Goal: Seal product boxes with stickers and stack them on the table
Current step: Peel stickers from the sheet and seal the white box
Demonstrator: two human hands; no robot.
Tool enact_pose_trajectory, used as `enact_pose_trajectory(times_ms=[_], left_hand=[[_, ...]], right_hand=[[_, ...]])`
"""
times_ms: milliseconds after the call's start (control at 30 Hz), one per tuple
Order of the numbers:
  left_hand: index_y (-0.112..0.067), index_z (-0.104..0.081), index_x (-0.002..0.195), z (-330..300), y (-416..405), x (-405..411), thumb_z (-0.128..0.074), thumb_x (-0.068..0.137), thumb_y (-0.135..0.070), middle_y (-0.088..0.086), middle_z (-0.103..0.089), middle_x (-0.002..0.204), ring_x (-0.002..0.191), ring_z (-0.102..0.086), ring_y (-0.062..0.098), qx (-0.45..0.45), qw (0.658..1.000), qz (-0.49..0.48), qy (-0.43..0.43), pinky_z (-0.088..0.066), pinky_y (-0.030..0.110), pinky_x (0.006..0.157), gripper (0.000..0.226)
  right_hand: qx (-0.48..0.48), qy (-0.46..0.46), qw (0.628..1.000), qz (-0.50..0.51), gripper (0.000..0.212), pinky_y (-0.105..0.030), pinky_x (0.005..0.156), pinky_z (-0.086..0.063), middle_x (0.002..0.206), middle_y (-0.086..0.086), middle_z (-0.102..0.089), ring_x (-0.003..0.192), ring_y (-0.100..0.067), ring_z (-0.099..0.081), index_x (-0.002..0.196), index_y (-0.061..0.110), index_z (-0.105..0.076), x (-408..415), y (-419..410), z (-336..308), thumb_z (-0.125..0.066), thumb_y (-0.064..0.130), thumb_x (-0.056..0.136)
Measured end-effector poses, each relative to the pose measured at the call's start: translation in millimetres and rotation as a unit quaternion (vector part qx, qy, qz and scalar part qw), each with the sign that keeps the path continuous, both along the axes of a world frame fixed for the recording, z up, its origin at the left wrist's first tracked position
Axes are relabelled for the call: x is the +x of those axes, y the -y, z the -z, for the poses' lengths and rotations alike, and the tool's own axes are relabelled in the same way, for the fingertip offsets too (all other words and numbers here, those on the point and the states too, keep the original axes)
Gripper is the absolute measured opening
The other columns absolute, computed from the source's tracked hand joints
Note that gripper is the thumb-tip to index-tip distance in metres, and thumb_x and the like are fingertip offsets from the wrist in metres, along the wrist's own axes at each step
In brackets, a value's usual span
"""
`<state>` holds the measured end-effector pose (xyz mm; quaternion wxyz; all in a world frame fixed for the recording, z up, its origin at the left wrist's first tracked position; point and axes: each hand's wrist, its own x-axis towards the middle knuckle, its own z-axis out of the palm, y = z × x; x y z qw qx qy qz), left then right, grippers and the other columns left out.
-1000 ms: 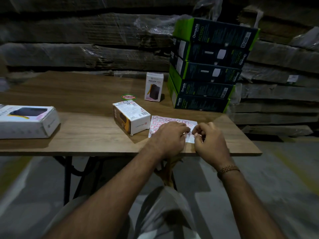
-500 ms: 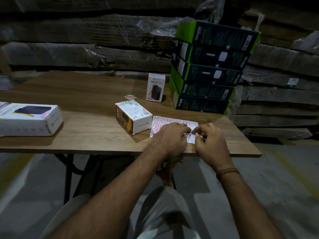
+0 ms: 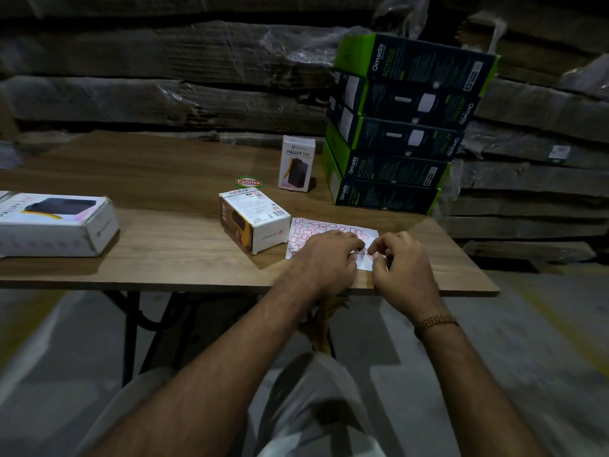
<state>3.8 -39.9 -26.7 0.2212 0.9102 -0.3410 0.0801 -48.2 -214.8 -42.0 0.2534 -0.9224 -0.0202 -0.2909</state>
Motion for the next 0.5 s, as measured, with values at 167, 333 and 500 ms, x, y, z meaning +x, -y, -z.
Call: enact_pose_trajectory(times_ms=[167,333,500], left_hand=[[-0.019,-0.064,0.143,-0.7,-0.3,-0.6,-0.049,0.103,-0.019,0.001,-0.064,0.145,0.136,-0.053,0.020,-0.005,1.000,-0.001,-0.002,-0.041,0.044,0.117,0.043],[-0.020,-0.062,0.146,-3.5,-1.5,-4.2,-0.049,0.104,-0.020,0.002,-0.062,0.149,0.139,-0.051,0.020,-0.011,1.000,-0.003,-0.009,-0.040,0.044,0.119,0.044],[-0.021,-0.059,0.149,-7.6,-1.6,-6.3,-0.050,0.105,-0.022,0.001,-0.058,0.155,0.144,-0.048,0.020,-0.001,1.000,-0.007,-0.018,-0.038,0.043,0.122,0.045]], right_hand=[[-0.002,-0.003,1.000,-0.003,0.017,-0.037,0.080,-0.050,0.097,0.010,-0.054,0.095,-0.018,-0.053,0.099,0.025,-0.068,1.3,3.2,1.3,-0.065,0.010,0.092],[0.039,0.009,0.999,-0.013,0.010,-0.026,0.078,-0.047,0.098,0.007,-0.064,0.089,-0.010,-0.058,0.102,0.019,-0.076,0.7,5.7,-2.0,-0.066,0.017,0.100],[0.068,-0.049,0.996,0.008,0.006,-0.007,0.065,-0.039,0.090,0.008,-0.065,0.080,-0.004,-0.061,0.088,0.023,-0.079,3.6,11.3,-13.1,-0.079,0.018,0.091]])
